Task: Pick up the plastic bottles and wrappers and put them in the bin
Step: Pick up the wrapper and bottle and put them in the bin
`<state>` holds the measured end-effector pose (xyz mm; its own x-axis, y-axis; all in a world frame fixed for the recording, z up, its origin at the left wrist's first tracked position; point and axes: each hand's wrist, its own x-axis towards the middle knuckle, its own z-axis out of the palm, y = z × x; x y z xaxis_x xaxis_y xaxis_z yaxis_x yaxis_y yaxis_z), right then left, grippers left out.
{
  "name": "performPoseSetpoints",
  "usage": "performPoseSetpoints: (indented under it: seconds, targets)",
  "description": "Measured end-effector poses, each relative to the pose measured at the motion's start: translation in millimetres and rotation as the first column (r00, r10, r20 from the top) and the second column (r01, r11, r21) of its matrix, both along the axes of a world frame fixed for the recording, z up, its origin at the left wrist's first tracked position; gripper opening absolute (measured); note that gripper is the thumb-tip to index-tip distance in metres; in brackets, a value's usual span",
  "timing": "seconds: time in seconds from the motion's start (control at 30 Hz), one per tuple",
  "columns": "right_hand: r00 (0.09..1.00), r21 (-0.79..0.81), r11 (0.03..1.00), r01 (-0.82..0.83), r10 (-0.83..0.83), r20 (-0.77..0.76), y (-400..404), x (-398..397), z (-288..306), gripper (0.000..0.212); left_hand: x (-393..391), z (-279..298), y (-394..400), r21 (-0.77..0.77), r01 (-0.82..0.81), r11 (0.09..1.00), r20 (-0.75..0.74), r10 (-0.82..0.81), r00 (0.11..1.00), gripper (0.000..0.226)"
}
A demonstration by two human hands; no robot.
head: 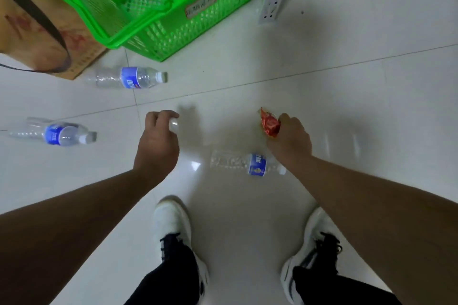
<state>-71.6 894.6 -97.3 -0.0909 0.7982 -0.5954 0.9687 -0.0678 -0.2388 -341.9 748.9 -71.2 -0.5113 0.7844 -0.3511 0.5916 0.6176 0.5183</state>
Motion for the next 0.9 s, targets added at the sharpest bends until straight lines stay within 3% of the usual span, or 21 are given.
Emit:
performPoseSetpoints:
  seconds: [0.33,0.6,0.9]
  targets:
    - [0.999,0.074,0.997,0.013,-0.009,-0.053,21.4,17.8,243.3,0.034,-5.2,213.4,-8.8,0.024,-0.031,0.999,0.057,0.029,0.998,0.052]
    - [0.987,0.156,0.988,-0.017,0.041,-0.157,2.3,-39.8,459.4,0.031,-41.5,416.7,-52.4,0.087,-0.117,0.989,0.03,0.115,0.993,0.051]
    - [0.895,0.188,0.958,-0.217,0.272,-0.352,-72.7,-107.2,595.7,0.029,-52.6,566.9,-147.5,0.109,-0.332,0.937,-0.09,0.341,0.936,0.048]
